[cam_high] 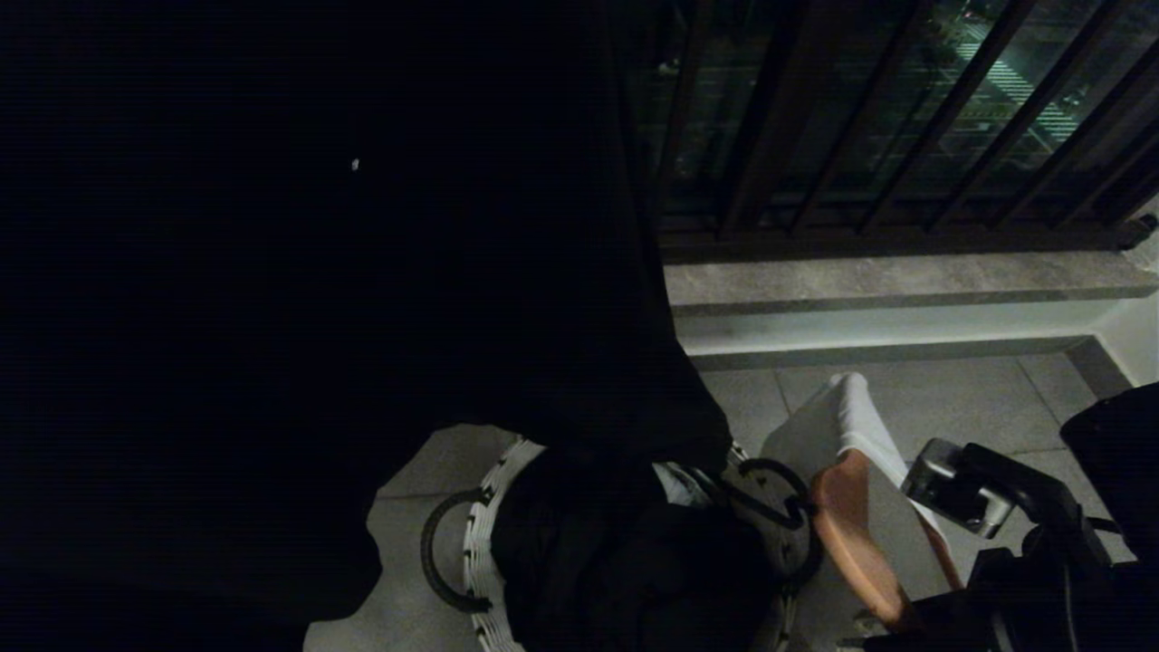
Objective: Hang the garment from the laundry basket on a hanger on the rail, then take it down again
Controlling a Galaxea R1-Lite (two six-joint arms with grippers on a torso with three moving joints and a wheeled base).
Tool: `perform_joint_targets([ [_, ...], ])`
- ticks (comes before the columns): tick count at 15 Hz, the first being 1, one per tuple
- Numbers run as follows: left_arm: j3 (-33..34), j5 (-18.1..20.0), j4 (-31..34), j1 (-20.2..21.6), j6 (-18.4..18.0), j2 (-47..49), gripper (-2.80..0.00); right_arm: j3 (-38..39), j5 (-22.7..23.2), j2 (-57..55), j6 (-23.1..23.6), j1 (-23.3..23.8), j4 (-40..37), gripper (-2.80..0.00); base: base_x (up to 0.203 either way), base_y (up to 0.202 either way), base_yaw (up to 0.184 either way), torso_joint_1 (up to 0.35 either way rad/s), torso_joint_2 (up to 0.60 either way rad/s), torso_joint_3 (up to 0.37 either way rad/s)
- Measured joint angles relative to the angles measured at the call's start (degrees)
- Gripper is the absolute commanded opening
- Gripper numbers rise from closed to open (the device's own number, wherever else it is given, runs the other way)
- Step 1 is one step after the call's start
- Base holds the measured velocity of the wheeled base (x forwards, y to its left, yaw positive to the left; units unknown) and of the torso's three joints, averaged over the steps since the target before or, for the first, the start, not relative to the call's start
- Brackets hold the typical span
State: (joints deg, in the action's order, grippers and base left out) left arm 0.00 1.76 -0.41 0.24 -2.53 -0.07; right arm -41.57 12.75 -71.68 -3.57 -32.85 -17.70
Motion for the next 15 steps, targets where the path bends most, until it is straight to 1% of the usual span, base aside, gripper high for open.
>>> perform_joint_targets([
  [2,0.0,-0.02,0.0,0.0,0.0,0.0,-2.8,1.78,0.04,-2.39,0.27,-0.05,1.53,-2.8,0.0,0.0,0.0,0.0,0.0,0.0],
  [5,0.0,0.0,0.0,0.0,0.0,0.0,-2.8,4.34,0.15,-5.8,2.06,-0.24,3.23,-2.8,0.0,0.0,0.0,0.0,0.0,0.0],
  [8,0.0,0.0,0.0,0.0,0.0,0.0,-2.8,5.37,0.39,-7.97,2.23,-0.39,3.57,-2.8,0.0,0.0,0.0,0.0,0.0,0.0],
  [11,0.0,-0.02,0.0,0.0,0.0,0.0,-2.8,5.21,1.2,-6.23,2.0,-0.35,3.48,-2.8,0.0,0.0,0.0,0.0,0.0,0.0],
  [14,0.0,0.0,0.0,0.0,0.0,0.0,-2.8,3.68,1.39,-1.15,1.82,-0.33,3.01,-2.8,0.0,0.0,0.0,0.0,0.0,0.0],
  [15,0.0,-0.02,0.0,0.0,0.0,0.0,-2.8,2.51,1.57,1.01,1.09,-0.24,2.79,-2.8,0.0,0.0,0.0,0.0,0.0,0.0],
])
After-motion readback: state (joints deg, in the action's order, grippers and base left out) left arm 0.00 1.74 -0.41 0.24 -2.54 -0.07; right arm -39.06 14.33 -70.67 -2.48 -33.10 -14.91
